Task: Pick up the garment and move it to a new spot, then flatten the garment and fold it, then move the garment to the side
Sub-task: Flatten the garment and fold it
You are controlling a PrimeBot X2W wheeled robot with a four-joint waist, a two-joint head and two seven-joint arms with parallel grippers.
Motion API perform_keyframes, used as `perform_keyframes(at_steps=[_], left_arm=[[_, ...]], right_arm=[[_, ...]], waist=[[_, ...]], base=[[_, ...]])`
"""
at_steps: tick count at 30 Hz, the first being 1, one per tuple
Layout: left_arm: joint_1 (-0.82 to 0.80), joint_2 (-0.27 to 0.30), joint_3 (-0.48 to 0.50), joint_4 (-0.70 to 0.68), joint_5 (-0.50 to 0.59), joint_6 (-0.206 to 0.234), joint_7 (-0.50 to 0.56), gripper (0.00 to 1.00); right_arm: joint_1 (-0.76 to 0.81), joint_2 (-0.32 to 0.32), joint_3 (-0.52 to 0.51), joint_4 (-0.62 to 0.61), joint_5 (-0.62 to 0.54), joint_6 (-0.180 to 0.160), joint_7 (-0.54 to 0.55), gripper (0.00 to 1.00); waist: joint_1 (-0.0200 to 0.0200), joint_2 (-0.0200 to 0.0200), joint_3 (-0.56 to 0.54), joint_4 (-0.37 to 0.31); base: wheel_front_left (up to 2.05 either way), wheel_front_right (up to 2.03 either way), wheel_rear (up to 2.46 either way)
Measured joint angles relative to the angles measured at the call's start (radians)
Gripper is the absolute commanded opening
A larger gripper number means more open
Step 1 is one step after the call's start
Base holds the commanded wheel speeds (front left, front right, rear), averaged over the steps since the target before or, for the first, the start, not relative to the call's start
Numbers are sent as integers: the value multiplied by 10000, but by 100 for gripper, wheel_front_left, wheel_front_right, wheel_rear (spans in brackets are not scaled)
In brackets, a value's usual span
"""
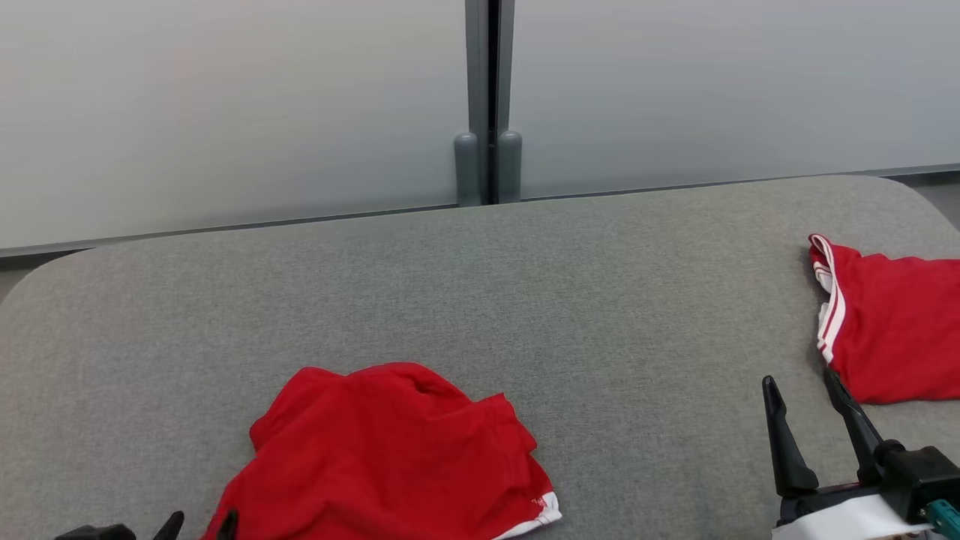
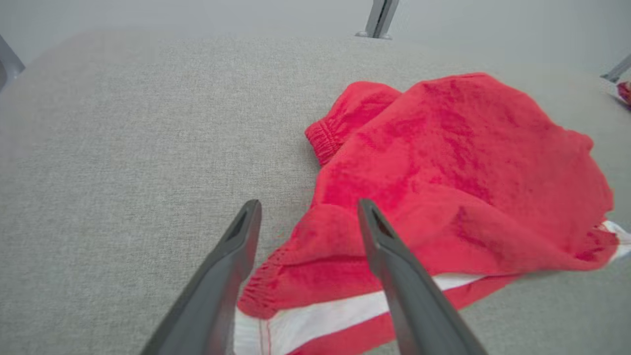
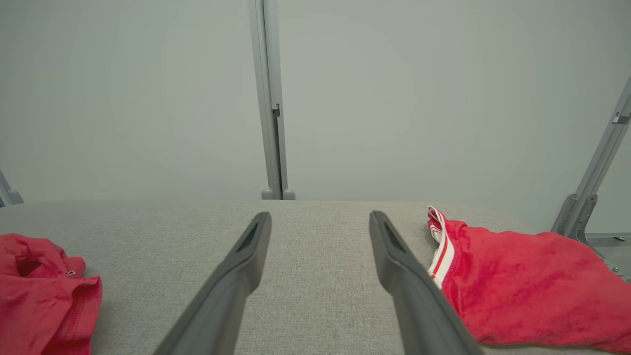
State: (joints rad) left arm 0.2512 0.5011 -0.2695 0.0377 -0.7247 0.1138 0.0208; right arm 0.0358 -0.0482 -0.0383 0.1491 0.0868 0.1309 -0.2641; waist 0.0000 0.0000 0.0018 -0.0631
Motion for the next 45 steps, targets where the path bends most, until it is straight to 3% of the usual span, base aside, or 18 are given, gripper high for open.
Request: perform_keyframes(at_steps=[2,4,11,18,28,29,30,33,36,40,45], left_arm=[[35,42,-29,-382,6,125,215,100],[407,309,38,-1335,96,612,637,100],[117,550,-31,-2604,393,966,1087,100],[-2129,268,-1218,-1193,943,602,2426,100],[-4238,25,-2265,1605,1246,-564,3480,100],[-4353,-27,-2370,1847,1233,-696,3601,76],[-4432,-86,-2447,2086,1181,-861,3664,0],[-4563,-399,-2543,2592,984,-1183,3494,0],[-4811,-742,-2458,2918,953,-1197,2903,0],[-5284,-1350,-2079,3260,1074,-780,1592,0],[-5801,-1891,-1933,4153,1195,-466,681,0]], right_arm=[[-19,0,12,2,8,0,-2,100],[-77,0,67,-8,56,0,-2,100],[-66,4,38,-15,98,0,-2,100],[-410,2,399,-4,219,0,-2,100],[-453,-4,376,17,403,0,-2,100],[-458,0,401,17,418,0,-2,100],[-459,0,420,19,424,0,-2,100],[-470,-2,391,13,445,0,-2,100],[-471,-2,337,10,451,0,-2,100],[-470,-2,322,8,407,0,-2,100],[-528,-2,422,56,280,0,-2,100]], waist=[[0,0,6,-83],[0,0,23,-374],[0,0,177,-902],[0,0,476,-1376],[0,0,952,-2055],[0,0,978,-2112],[0,0,1004,-2163],[0,0,1052,-2270],[0,0,1066,-2281],[0,0,1084,-2221],[0,0,1040,-2231]], base=[[0,0,0],[0,0,0],[0,0,0],[0,0,0],[0,0,0],[0,0,0],[0,0,0],[0,0,0],[0,0,0],[0,0,0],[0,0,0]])
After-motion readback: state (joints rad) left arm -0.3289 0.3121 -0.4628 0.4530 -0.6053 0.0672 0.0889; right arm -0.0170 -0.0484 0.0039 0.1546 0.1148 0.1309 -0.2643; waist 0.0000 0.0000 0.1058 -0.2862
